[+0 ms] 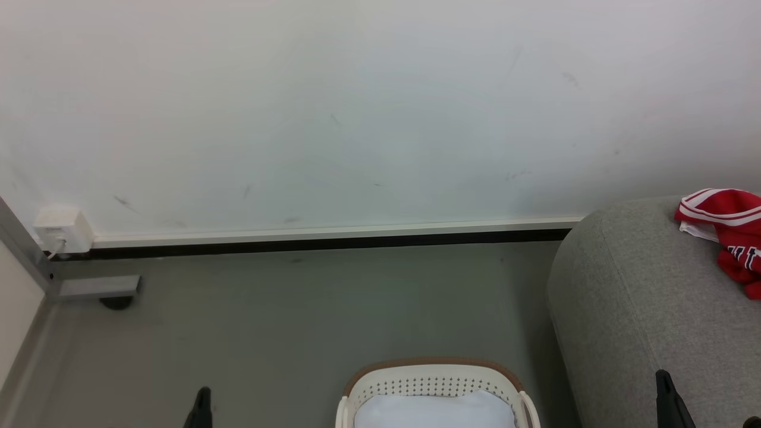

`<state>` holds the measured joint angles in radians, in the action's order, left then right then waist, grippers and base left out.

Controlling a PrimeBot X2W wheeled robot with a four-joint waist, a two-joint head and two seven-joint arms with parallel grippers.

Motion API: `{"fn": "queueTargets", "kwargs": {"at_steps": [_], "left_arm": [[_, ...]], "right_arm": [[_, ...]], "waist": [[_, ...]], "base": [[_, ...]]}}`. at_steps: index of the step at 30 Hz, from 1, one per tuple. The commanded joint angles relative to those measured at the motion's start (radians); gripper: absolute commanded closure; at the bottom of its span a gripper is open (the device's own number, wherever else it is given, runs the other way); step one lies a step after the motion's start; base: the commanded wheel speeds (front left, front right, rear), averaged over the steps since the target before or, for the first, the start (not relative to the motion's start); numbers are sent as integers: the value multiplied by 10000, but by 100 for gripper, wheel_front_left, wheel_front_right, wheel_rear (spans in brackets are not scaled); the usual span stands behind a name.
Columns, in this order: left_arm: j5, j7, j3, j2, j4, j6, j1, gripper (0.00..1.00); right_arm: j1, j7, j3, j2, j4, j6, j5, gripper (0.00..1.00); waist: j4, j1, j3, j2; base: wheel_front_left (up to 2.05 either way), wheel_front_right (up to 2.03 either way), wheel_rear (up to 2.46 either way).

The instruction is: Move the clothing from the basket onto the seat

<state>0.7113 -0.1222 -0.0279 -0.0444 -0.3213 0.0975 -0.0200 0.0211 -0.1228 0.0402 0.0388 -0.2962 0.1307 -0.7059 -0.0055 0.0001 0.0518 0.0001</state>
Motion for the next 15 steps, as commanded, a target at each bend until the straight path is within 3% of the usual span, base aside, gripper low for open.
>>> {"fn": "queueTargets", "kwargs": {"at_steps": [1,15], "left_arm": [[400,106,-77,-58,157,51,263,100],[2228,591,-247,-65,286,112,521,100]], "right_arm": [[-273,92,65,88,152,2,-437,100],[-537,580,216,105,233,1,-2268,100]], "waist": [[2,0,-9,-1],[10,0,-86,-1]], "base": [[0,0,0],[0,0,0]]}}
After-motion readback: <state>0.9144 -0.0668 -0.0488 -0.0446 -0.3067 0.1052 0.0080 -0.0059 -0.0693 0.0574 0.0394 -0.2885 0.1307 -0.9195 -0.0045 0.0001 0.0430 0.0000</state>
